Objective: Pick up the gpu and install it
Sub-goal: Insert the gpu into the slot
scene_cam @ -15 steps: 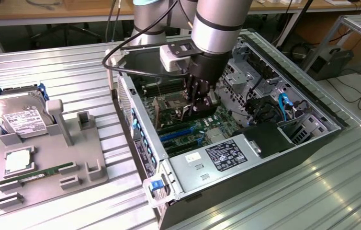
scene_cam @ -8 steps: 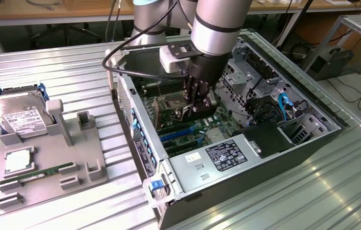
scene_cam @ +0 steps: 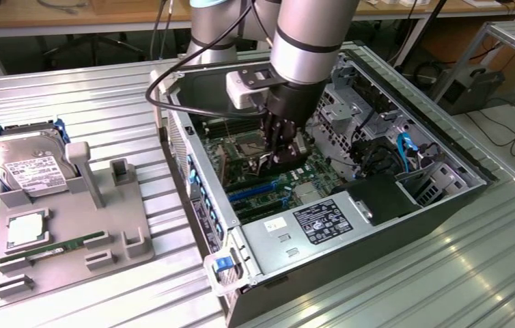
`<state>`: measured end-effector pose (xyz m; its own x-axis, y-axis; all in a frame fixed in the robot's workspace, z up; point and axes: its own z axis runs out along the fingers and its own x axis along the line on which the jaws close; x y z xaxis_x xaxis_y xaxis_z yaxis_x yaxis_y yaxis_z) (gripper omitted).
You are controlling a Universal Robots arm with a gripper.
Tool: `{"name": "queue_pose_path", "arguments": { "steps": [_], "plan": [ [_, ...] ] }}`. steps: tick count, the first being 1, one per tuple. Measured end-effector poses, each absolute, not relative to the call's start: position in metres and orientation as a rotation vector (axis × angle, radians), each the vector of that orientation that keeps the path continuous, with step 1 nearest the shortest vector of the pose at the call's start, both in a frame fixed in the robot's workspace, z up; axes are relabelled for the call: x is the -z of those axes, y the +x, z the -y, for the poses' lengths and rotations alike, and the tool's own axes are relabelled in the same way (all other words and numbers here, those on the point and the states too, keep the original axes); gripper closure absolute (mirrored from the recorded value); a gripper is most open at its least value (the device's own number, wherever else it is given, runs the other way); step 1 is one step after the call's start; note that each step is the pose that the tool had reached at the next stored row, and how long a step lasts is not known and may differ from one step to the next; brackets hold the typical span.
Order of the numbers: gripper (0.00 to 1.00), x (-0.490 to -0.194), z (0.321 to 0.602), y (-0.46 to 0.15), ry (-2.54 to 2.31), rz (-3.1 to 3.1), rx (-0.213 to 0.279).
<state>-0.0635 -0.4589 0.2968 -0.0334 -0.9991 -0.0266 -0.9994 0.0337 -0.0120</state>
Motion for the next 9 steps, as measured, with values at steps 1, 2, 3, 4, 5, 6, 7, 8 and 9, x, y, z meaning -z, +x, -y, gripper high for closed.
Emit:
{"name": "queue_pose_path", "arguments": {
  "steps": [1, 2, 3, 4, 5, 6, 7, 8, 9],
  "plan": [
    [0.74, -0.2963, 0.4589, -0.0635, -2.165, -2.239, -0.014],
    [0.74, -0.296, 0.4589, -0.0636, -2.166, -2.24, -0.013],
    [0.74, -0.2957, 0.4589, -0.0637, -2.167, -2.241, -0.011],
    [0.74, -0.2953, 0.4589, -0.0637, -2.168, -2.242, -0.008],
    [0.74, -0.2953, 0.4589, -0.0638, -2.169, -2.242, -0.007],
    [0.74, -0.2953, 0.4589, -0.0638, -2.169, -2.243, -0.007],
    [0.74, -0.2953, 0.4589, -0.0638, -2.169, -2.243, -0.007],
    [0.74, -0.2951, 0.4589, -0.0638, -2.169, -2.242, -0.007],
    [0.74, -0.295, 0.4589, -0.0638, -2.168, -2.243, -0.007]
  ]
}}
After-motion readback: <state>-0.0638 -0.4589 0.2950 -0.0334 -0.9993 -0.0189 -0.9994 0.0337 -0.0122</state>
